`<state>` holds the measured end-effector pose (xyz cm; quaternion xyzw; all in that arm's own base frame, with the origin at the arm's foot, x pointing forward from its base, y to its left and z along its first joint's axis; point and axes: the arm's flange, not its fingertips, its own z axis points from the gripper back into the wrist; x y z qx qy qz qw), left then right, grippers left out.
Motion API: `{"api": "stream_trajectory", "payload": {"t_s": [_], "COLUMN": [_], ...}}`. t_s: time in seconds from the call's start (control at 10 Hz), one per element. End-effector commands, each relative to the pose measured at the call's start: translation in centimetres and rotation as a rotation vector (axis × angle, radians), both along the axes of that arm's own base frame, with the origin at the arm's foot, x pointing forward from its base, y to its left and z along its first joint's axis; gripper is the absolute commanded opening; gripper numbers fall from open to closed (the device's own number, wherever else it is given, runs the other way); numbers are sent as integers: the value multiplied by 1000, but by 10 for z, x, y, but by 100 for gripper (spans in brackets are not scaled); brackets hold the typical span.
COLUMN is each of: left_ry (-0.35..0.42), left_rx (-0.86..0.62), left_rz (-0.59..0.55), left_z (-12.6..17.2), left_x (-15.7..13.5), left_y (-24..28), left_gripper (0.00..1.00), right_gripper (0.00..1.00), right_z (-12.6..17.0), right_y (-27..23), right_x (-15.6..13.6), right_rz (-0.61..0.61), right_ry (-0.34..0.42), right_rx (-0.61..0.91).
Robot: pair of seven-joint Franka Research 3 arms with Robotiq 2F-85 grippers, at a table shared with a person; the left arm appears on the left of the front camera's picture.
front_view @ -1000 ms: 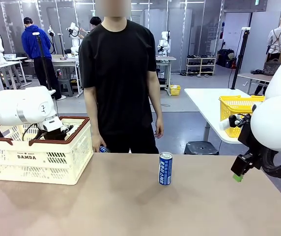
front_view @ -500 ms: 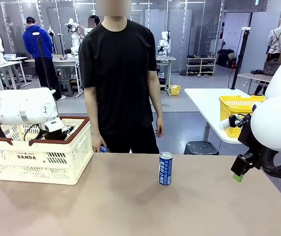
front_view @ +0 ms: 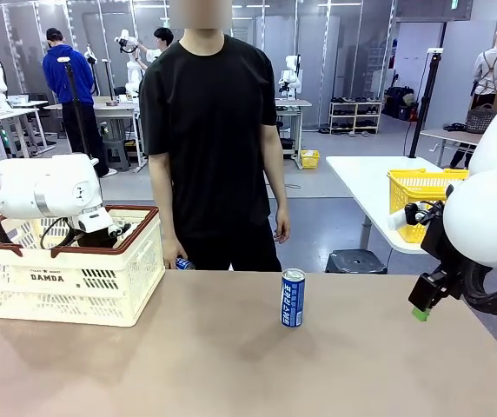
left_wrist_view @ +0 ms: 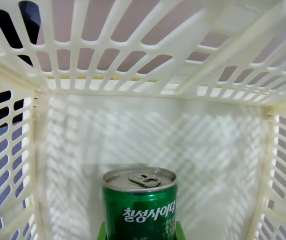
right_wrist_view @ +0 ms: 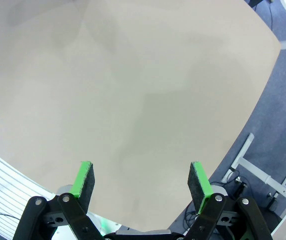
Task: Place the drinks into the Shopping basket.
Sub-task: Pick up one drink and place it into the Shopping basket.
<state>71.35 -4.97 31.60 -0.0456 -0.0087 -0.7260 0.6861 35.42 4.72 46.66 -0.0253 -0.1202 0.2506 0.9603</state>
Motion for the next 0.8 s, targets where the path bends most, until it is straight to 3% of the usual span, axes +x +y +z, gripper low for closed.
{"api": "stream_trajectory", "payload": {"t_s": [0.0,0.1,0.2,0.7], "left_ry": [15,16,15,4], "left_rx": [2,-3,-1,-25], "left_rz": [27,20,28,55], "left_z": [5,5,6,32], "left_x": [3,1,-1,-22], "left_y": [-1,0,2,2], "left_gripper": [77,78,97,100], "right_gripper": [94,94,94,94], "right_z": [0,0,0,0], "right_y": [0,0,0,0], "right_x": [-1,-1,-1,-1], "right_rz": [2,2,2,2], "right_ry": [3,3,3,3], "right_rx": [0,0,0,0]}}
